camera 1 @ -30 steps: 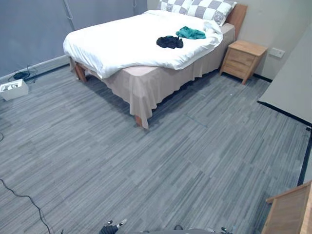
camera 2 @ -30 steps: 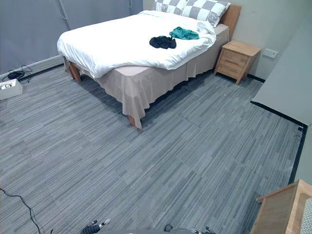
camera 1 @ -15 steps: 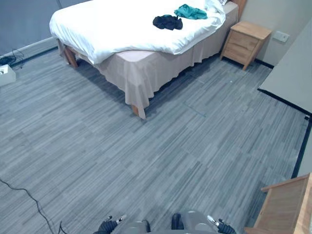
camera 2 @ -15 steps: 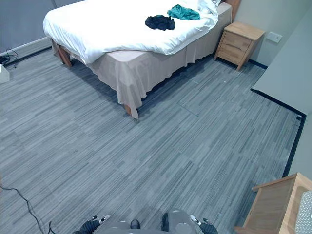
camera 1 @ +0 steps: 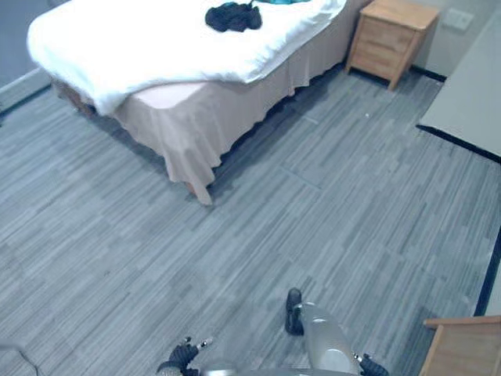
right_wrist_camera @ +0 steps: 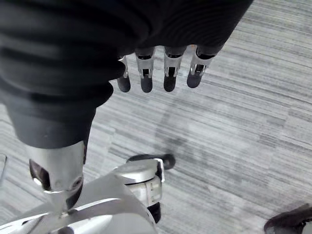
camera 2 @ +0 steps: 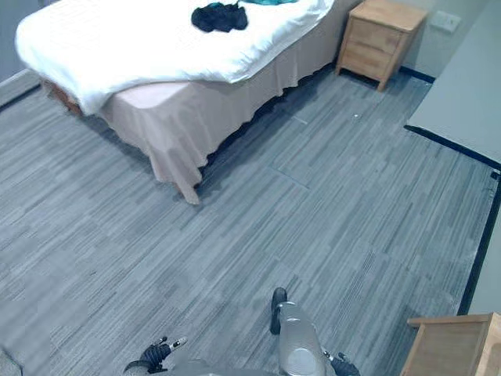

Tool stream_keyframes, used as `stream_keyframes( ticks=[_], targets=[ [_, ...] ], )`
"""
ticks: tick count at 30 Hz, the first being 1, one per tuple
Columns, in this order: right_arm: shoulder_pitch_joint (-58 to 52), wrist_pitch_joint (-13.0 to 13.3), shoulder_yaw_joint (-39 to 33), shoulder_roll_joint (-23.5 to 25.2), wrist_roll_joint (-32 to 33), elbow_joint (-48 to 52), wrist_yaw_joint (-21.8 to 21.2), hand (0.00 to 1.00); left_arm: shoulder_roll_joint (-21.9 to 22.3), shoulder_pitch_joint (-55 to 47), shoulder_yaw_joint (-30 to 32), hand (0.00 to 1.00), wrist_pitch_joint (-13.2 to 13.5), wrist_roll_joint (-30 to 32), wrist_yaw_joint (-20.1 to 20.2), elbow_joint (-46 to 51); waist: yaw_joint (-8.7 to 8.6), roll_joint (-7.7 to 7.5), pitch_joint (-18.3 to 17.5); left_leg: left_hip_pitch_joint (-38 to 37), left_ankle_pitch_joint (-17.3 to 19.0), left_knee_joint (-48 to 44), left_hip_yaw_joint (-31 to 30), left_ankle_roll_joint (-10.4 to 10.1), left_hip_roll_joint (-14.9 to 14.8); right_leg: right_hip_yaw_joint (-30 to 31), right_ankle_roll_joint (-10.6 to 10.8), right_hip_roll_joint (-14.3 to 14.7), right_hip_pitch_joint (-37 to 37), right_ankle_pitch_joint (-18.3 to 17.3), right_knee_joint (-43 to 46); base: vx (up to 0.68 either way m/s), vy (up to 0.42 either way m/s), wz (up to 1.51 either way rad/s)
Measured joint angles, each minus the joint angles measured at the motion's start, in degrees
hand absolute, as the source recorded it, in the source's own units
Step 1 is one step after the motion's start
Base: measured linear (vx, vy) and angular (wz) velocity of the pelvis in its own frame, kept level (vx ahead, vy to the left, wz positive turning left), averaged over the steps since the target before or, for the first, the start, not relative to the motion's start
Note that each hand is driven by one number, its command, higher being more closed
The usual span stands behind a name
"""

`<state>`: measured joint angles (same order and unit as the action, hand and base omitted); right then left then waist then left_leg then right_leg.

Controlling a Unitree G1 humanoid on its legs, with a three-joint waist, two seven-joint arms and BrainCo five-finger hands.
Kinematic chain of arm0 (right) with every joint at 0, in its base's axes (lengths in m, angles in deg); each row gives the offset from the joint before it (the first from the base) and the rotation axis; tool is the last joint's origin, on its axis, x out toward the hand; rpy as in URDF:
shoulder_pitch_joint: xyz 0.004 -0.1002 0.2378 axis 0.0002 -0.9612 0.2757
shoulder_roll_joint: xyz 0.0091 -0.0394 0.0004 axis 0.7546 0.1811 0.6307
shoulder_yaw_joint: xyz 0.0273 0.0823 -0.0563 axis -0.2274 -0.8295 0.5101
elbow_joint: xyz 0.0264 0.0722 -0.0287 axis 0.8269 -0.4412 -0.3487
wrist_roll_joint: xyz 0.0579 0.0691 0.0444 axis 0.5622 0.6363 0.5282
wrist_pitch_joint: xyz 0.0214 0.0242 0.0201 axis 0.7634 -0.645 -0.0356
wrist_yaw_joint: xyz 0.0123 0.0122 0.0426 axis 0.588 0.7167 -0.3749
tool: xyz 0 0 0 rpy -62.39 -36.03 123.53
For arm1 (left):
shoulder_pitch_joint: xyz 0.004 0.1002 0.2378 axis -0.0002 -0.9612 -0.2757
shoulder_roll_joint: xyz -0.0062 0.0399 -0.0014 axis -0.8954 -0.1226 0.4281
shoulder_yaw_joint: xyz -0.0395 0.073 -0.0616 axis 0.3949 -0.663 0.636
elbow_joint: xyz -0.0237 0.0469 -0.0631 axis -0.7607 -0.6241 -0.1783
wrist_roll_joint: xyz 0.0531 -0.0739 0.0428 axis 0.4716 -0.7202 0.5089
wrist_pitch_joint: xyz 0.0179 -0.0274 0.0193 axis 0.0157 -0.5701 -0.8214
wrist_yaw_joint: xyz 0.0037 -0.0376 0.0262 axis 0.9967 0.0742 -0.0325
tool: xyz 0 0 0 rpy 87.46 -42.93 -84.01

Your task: Tidy the bed and pick cloth on bed and put in laundry

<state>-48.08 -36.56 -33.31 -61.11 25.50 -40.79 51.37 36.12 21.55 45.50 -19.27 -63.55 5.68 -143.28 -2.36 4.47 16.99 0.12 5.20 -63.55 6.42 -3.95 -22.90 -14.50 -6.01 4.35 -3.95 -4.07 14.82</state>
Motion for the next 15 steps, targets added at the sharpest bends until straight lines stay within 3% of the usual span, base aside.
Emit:
stream_keyframes(
  ticks=[1, 2, 3, 4, 5, 7, 9, 12, 13, 14, 15],
  targets=[
    [0.56, 0.37, 1.36, 0.04, -0.38, -0.49, 0.00, 0.00, -0.29, -0.21, 0.39, 0.00, 0.33, -0.69, 0.03, 0.34, 0.39, -1.25, 0.42, 4.16, 2.39, -2.14, 0.04, -0.25, 2.04, 0.16, -0.42, 0.49, 4.35, -0.81, -2.87, 0.45, -0.162, 0.06],
    [0.81, 0.59, 1.93, 0.10, -0.40, -0.53, -0.03, 0.00, -0.46, -0.44, 0.39, 0.00, 0.51, -1.05, 0.11, 0.78, 0.67, -1.24, 0.40, 6.11, 3.53, -0.97, 0.13, -0.43, 3.69, 0.37, -0.60, 0.48, 6.17, -1.16, -3.99, 0.50, -0.171, -0.05],
    [1.05, 1.23, 2.02, -0.06, -0.39, -0.83, -0.03, 0.00, 0.03, -1.17, 0.85, 0.00, 1.05, -1.30, 0.42, 1.94, 1.72, -2.05, 1.02, 9.30, 5.29, 4.52, 0.48, -0.30, 7.17, 1.33, -0.04, 0.48, 8.51, -1.35, -5.77, 0.46, -0.113, -0.38],
    [2.16, 1.90, 2.00, -0.36, -0.48, -0.78, -0.14, 0.00, 1.14, -1.93, 2.34, 0.00, 1.63, -1.72, 0.90, 3.11, 3.17, -1.71, 1.12, 11.74, 5.87, 12.37, 2.53, -0.58, 10.07, 2.70, 0.10, 0.50, 10.54, -1.96, -7.12, 0.37, -0.059, -0.52],
    [2.77, 2.23, 2.00, -0.42, -0.84, -0.71, -0.33, 0.00, 1.50, -2.00, 2.74, 0.00, 1.90, -2.15, 1.08, 3.60, 3.57, -1.64, 1.18, 12.60, 5.84, 17.61, 3.80, -0.57, 11.39, 3.33, 0.35, 0.43, 11.80, -2.35, -7.59, 0.38, -0.010, -0.52],
    [3.57, 3.22, 1.90, -0.48, -2.17, -0.01, -1.97, 0.00, 2.04, -3.07, 3.82, 0.00, 2.44, -3.02, 1.15, 3.65, 3.77, -1.68, 1.24, 12.18, 2.89, 41.69, 12.24, -1.86, 15.20, 3.31, 0.74, -0.24, 16.30, -3.98, -10.25, 0.40, 0.027, -0.13],
    [2.85, 3.68, 1.93, -0.90, -2.19, 1.15, -2.50, 0.00, 2.66, -3.31, 4.21, 0.00, 2.37, -3.06, 1.07, 3.59, 3.75, -1.45, 1.26, 11.52, -0.92, 53.43, 20.92, -0.94, 16.72, 1.56, 2.13, 0.20, 21.73, -4.93, -13.66, 0.42, 0.060, 0.37],
    [2.97, 3.71, 2.21, -1.07, -2.16, 2.06, -2.42, 0.00, 2.88, -3.85, 4.27, 0.00, 1.97, -3.39, 0.98, 3.90, 4.44, -0.82, 0.91, 13.78, -1.53, 55.89, 26.92, 0.82, 16.94, 0.30, 4.64, 1.47, 26.60, -9.21, -15.19, 0.57, 0.121, 0.39],
    [3.34, 3.65, 2.49, -0.89, -2.23, 1.90, -2.30, 0.00, 2.68, -4.05, 4.58, 0.00, 1.06, -3.84, 0.89, 4.03, 5.60, -1.95, -0.24, 14.12, -2.96, 54.56, 26.88, 4.11, 17.55, -0.92, 6.38, -0.26, 26.23, -13.21, -12.63, 0.69, 0.190, -0.10],
    [3.36, 3.42, 2.77, -0.27, -2.51, 1.43, -2.37, 0.00, 1.52, -4.31, 4.83, 0.00, 0.31, -4.24, 0.36, 3.72, 6.68, -4.57, -1.14, 14.67, -3.78, 51.92, 27.82, 6.99, 18.88, -1.77, 8.33, -3.49, 24.19, -16.66, -5.83, 0.72, 0.196, -0.26],
    [4.91, 3.12, 3.70, 0.08, -3.28, 1.45, -2.55, 0.00, 1.45, -5.13, 5.75, 0.00, -0.48, -4.19, -0.27, 2.77, 6.57, -4.66, -1.54, 13.16, -6.49, 51.76, 28.28, 13.14, 19.88, -2.18, 13.29, -6.97, 18.48, -19.05, 11.53, 0.60, 0.181, -0.09]
  ],
)
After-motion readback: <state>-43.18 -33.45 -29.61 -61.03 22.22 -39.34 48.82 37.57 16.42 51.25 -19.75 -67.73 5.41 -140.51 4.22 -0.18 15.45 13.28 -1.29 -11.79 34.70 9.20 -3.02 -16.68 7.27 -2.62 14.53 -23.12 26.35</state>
